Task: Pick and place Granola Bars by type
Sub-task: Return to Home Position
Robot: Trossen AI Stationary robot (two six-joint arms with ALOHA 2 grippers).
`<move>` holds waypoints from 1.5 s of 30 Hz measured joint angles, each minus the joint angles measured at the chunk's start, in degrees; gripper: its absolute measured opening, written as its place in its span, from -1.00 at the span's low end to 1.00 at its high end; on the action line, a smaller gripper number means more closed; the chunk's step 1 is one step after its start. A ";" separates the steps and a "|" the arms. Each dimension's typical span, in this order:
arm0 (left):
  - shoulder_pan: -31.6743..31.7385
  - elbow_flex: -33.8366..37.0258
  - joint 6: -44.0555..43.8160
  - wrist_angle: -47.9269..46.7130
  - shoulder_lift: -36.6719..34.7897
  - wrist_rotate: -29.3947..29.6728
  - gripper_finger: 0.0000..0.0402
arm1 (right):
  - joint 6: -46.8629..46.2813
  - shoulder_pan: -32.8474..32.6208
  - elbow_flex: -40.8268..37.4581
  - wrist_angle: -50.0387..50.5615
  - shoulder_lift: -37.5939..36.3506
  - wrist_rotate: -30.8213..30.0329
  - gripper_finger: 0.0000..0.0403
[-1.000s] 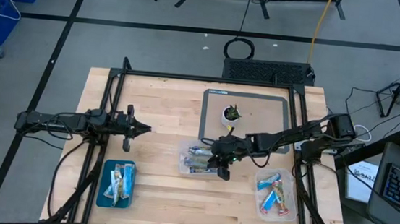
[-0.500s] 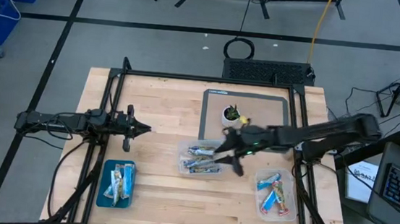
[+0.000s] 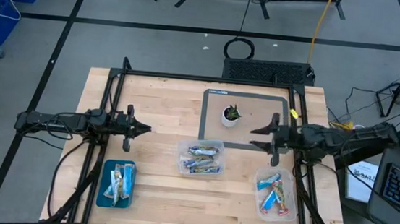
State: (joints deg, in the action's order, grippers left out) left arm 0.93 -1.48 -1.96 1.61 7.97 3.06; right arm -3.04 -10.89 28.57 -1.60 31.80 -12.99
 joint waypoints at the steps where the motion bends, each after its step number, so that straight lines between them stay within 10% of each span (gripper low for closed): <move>1: -0.02 0.00 0.00 0.02 0.00 -0.01 -0.79 | 0.93 0.01 -2.49 -2.05 -2.26 -1.13 -0.20; 9: -0.02 0.00 0.00 0.00 0.00 -0.01 -0.79 | 8.38 0.10 -18.70 -21.17 -14.08 -2.15 -0.22; 45: 0.00 0.00 0.02 -0.04 0.00 -0.01 -0.79 | 4.62 7.93 -27.57 -20.09 -17.78 7.06 -0.29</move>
State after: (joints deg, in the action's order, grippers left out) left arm 0.93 -1.48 -1.94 1.56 7.97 3.05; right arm 1.58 -2.96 0.99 -21.68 14.02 -5.93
